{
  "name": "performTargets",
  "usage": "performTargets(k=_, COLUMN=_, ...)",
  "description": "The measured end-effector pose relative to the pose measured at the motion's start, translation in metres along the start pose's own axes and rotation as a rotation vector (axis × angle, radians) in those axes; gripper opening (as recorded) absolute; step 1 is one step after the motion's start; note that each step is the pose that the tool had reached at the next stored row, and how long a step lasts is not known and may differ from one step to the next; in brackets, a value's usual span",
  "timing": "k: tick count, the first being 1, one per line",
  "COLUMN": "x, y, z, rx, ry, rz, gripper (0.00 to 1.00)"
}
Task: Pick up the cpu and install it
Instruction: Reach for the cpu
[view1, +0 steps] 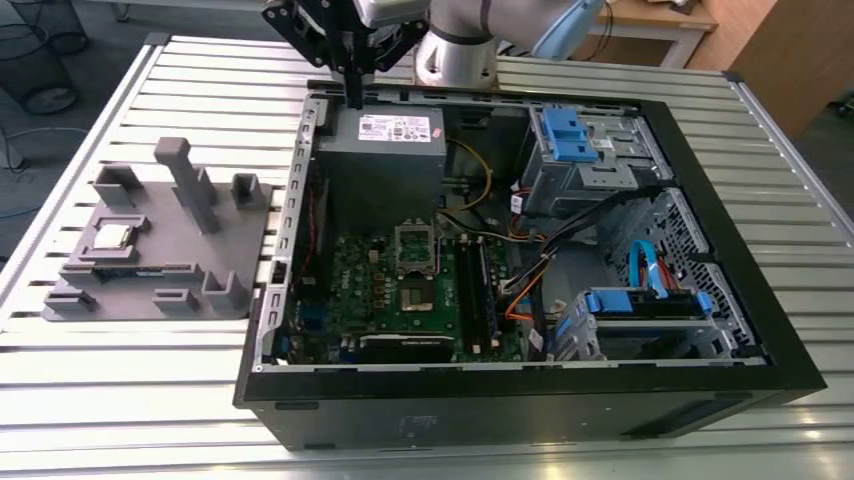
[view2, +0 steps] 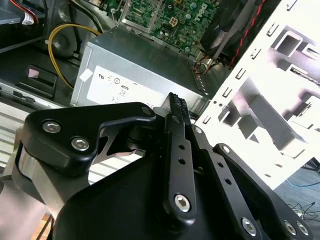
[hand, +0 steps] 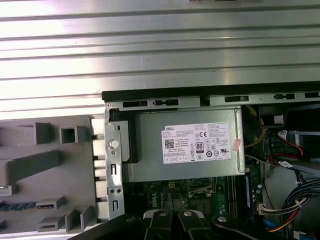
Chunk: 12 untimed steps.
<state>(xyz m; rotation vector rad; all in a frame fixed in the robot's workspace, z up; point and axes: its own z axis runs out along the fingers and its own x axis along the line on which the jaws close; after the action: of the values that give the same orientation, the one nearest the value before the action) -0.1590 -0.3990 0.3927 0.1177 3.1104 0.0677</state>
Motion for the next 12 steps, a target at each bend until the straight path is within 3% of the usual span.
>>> performTargets(k=5, x=0.007, y=-0.0005, z=0.0, rx=0.0, ry=-0.0002, rz=0.0, gripper=0.11)
performTargets(k=12, x=0.0077, y=-0.0006, z=-0.0001, rx=0.0, ry=-0.0001, rz=0.0, gripper=0.11)
